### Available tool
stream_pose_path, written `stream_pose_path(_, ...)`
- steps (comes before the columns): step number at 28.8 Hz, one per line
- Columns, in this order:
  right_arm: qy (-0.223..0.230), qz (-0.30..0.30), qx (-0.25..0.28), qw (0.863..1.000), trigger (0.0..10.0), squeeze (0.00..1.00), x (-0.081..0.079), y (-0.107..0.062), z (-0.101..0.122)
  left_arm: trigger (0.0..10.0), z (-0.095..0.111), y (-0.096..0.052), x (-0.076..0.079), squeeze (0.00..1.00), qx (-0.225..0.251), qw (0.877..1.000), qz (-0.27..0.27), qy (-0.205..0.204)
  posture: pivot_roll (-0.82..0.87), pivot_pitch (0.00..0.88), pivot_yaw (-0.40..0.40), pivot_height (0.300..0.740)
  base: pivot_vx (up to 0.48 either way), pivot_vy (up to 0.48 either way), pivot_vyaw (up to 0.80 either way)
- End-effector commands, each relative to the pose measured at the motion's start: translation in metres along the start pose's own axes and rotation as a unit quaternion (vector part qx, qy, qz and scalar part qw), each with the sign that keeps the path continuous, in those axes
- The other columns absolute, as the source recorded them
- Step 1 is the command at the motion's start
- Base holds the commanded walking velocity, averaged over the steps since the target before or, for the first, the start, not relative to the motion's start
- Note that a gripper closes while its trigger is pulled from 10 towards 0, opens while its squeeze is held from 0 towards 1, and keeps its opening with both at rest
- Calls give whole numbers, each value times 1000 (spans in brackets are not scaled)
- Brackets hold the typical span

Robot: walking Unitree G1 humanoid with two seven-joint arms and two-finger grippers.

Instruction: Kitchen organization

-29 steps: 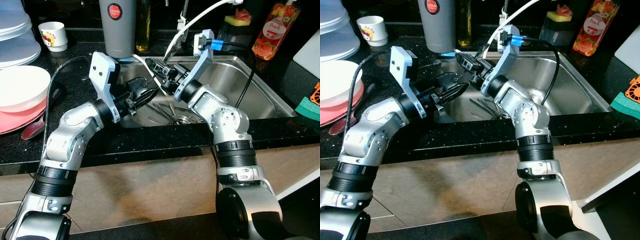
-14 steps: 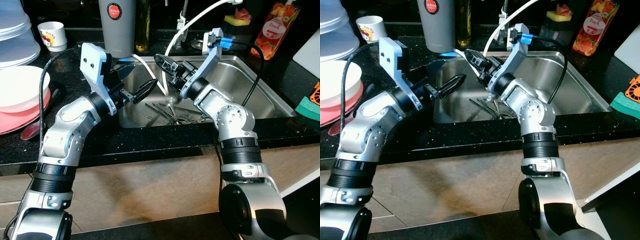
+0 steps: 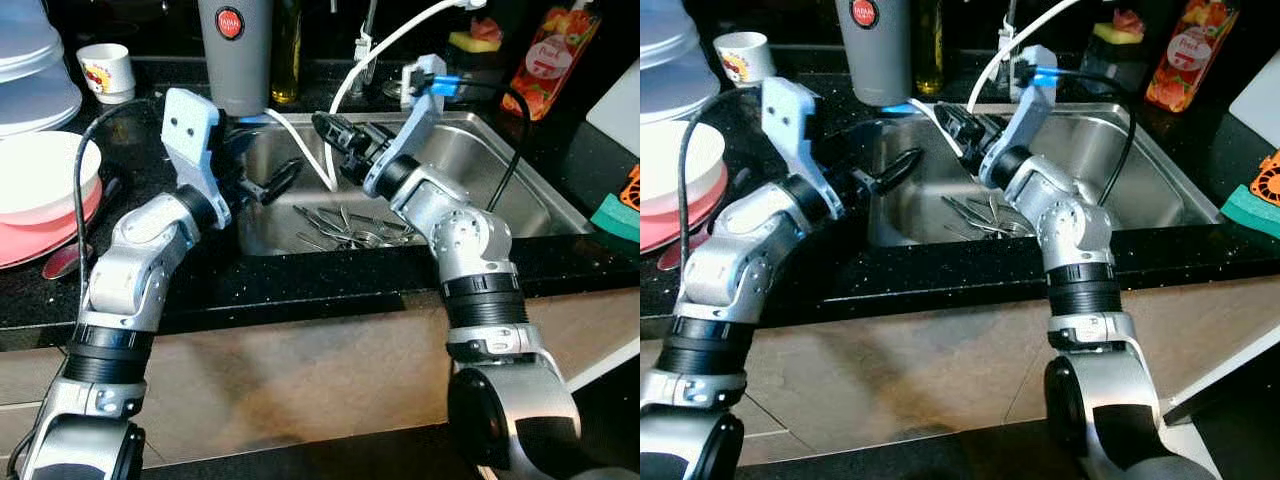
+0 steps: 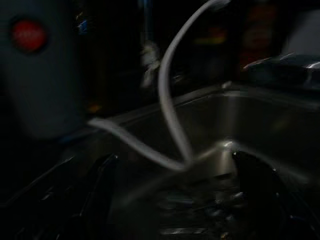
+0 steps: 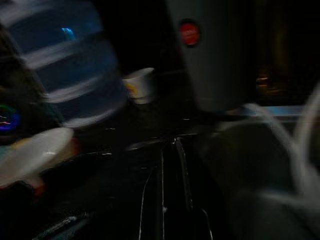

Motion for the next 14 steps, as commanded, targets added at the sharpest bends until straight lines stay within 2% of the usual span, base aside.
stream_pose_path(1, -33, -36, 12, 999, 10000, 0, 13, -4, 1, 10000, 1, -1, -13, 98, -6, 999, 37, 20, -3, 156, -24, 740, 0, 0, 0)
stream_pose_path(2, -43, -57, 28, 997, 10000, 0, 19, -6, 6, 10000, 1, -1, -23, 0, -10, 997, 68, 20, -3, 156, -24, 740, 0, 0, 0)
stream_pose_path(3, -52, -81, 45, 994, 10000, 0, 27, -10, 11, 10000, 0, -2, -35, 0, -22, 994, 106, 18, -3, 156, -24, 740, 0, 0, 0)
stream_pose_path(4, -52, -81, 45, 994, 10000, 0, 27, -10, 11, 10000, 0, -2, -35, 0, -22, 994, 106, 18, -3, 156, -24, 740, 0, 0, 0)
stream_pose_path(6, -74, -128, 77, 986, 10000, 0, 43, -20, 23, 10000, -1, -6, -53, 0, -40, 985, 165, 22, -3, 156, -24, 740, 0, 0, 0)
stream_pose_path(7, -74, -128, 77, 986, 10000, 0, 43, -20, 23, 10000, -1, -6, -53, 0, -40, 985, 165, 22, -3, 156, -24, 740, 0, 0, 0)
stream_pose_path(8, -83, -151, 93, 981, 10000, 0, 51, -26, 29, 10000, 3, -7, -57, 0, -33, 982, 185, 21, 6, 165, -15, 740, 0, 0, 0)
stream_pose_path(9, -130, -196, 122, 964, 10000, 0, 65, -42, 41, 10000, 18, -7, -56, 0, 7, 982, 185, 23, 6, 165, -15, 740, 0, 0, 0)
stream_pose_path(10, -130, -196, 122, 964, 10000, 0, 65, -42, 41, 10000, 18, -7, -56, 0, 7, 982, 185, 23, 6, 165, -15, 740, 0, 0, 0)
stream_pose_path(12, -170, -222, 132, 951, 10000, 0, 71, -54, 47, 10000, 26, -10, -53, 0, 33, 980, 189, 48, 6, 168, -11, 740, 0, 0, 0)
stream_pose_path(14, -176, -228, 134, 948, 10000, 0, 73, -57, 47, 10000, 26, -11, -53, 0, 34, 979, 194, 55, 6, 168, -11, 740, 0, 0, 0)
Point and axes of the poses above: a point about 5 cm out from each wrist's last joint towards the gripper, its own y axis pointing out of the wrist towards the gripper, its own z axis along the axis of the wrist's last joint, x = y × z, the point moved 5 cm from there along y, pointing out of the wrist towards the gripper, and after that the axes turned 1 degree about y, right-handed, at the moved point
